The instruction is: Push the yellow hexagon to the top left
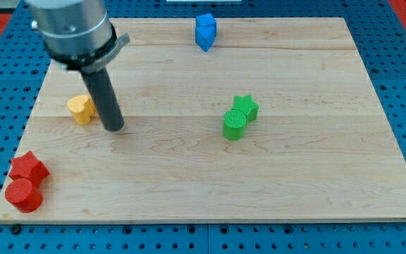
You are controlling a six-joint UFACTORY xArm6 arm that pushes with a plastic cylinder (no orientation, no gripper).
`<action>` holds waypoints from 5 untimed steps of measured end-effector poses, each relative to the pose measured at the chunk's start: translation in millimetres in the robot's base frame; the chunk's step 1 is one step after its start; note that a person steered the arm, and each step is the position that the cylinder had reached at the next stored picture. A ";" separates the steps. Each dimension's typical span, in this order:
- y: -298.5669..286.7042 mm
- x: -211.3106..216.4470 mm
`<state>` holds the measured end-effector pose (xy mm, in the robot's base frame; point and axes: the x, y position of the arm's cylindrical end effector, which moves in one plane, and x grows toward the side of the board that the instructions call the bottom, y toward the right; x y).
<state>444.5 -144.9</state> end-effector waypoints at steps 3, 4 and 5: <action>-87.1 -72.1; -111.9 -100.0; -108.9 -118.5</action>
